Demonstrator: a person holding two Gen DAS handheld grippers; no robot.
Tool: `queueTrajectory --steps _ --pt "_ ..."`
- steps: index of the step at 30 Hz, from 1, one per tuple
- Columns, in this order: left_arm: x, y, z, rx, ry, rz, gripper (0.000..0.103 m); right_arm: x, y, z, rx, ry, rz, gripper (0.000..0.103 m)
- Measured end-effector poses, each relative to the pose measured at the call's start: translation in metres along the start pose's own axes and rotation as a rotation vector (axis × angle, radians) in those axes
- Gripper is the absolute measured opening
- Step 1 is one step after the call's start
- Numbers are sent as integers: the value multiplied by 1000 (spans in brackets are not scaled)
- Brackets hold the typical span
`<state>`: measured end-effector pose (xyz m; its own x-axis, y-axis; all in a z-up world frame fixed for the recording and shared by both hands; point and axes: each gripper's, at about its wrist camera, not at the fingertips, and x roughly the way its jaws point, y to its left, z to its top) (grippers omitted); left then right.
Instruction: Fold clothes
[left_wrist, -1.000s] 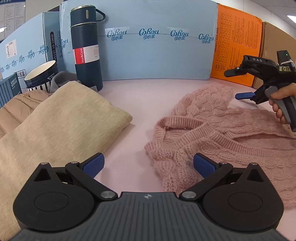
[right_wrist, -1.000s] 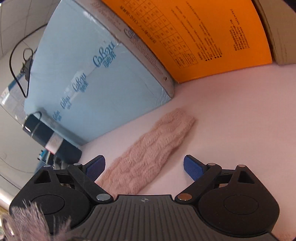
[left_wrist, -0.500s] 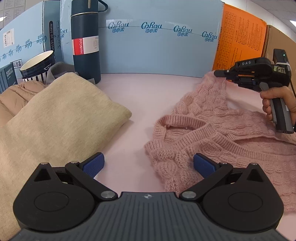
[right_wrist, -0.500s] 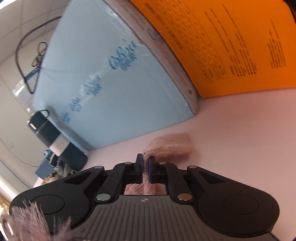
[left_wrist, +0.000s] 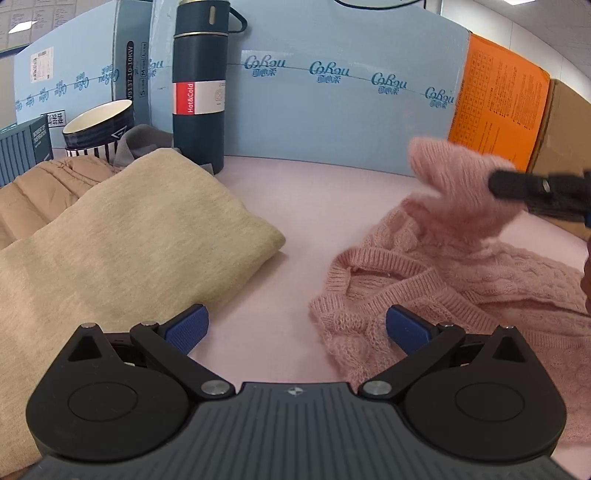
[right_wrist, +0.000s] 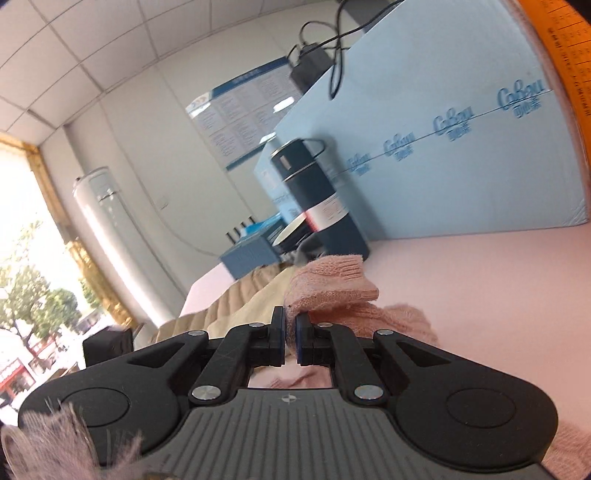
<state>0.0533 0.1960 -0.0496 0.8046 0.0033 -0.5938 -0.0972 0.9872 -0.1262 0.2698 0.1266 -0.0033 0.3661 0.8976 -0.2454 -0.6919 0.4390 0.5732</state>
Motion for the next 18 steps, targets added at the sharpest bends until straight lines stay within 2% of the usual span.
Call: queueTrajectory --steps 4,9,10,11,13,18 --pt "-1 11 3 -65 -8 0 103 7 17 -18 -64 129 10 6" --pt "-5 17 4 -110 -27 -2 103 2 29 -39 -130 237 -34 10" --pt "-5 17 4 -113 -28 -3 103 1 32 -43 -147 248 -45 17" --pt "-5 17 4 -115 -29 -3 103 -1 34 -46 -164 253 -52 33" --pt "-6 16 3 -113 -31 -1 103 -5 41 -51 -200 257 -68 47" --pt "-6 16 3 -114 -35 0 103 -5 57 -58 -281 248 -84 51"
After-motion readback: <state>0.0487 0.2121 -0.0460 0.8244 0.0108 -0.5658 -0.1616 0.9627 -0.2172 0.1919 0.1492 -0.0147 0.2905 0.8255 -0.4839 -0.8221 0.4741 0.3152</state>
